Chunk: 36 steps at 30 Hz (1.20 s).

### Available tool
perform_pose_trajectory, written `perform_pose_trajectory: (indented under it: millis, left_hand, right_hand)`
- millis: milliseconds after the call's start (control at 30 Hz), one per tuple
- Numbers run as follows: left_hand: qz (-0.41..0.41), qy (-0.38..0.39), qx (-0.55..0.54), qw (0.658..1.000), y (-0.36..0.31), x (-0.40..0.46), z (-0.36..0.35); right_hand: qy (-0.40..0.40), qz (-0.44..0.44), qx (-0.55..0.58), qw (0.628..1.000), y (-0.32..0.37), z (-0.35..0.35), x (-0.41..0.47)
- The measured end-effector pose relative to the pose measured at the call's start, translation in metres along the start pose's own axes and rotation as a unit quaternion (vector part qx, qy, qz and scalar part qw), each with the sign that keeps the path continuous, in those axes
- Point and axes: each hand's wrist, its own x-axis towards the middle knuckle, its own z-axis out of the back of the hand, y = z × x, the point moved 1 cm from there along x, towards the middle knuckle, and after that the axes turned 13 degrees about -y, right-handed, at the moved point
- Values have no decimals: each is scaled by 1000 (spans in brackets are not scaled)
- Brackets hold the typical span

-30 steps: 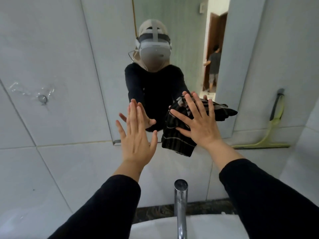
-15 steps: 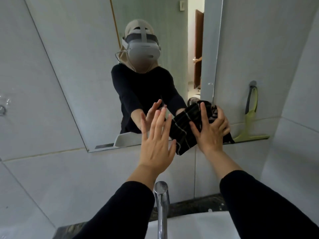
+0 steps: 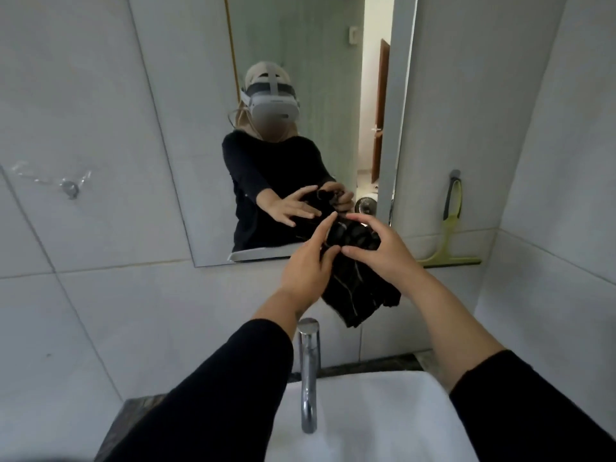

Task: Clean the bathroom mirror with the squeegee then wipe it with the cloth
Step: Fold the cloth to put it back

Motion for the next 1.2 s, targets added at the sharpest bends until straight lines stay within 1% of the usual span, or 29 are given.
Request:
perform_pose_trajectory:
  millis: [67,100,133,233,400,467,533,633,800,933,1200]
  left_hand:
    - [11,-27,-30,999,-4,-7,24]
    - [7,-45,-26,999,-6,-10,37]
    - [-1,-64,-13,998,-8,-12,51]
    - [-29,-106,62,992,-5,-16,93]
    - [-56,-160,149,974,1,-11,179]
    - [-50,-180,179,966,3,-9,216]
    - [-39,-192,207,959,7,-8,251]
    - [-23,-191,240,952,16,-8,294]
    - [-30,-196,276,940,38,-10,336]
    - [-10,-193,309,931,68,-6,362]
    - [-46,-256,336,905,118,43,393]
  right_hand:
    - [36,-51,61,996,21,-10,-7]
    - [39,-63,76,994,29,-17,-10]
    - [33,-56,68,996,38,-25,-11]
    - [18,3,30,999,62,-54,-13]
    - [19,74,31,997,114,-105,-11]
    - [25,104,20,994,135,-127,-6]
    - [23,152,-18,988,155,-152,-1]
    - [22,204,-40,978,183,-190,0]
    - [9,222,-80,972,204,-244,-1]
    - [-6,224,-118,967,213,-287,1]
    - [-63,242,-130,960,229,-354,32]
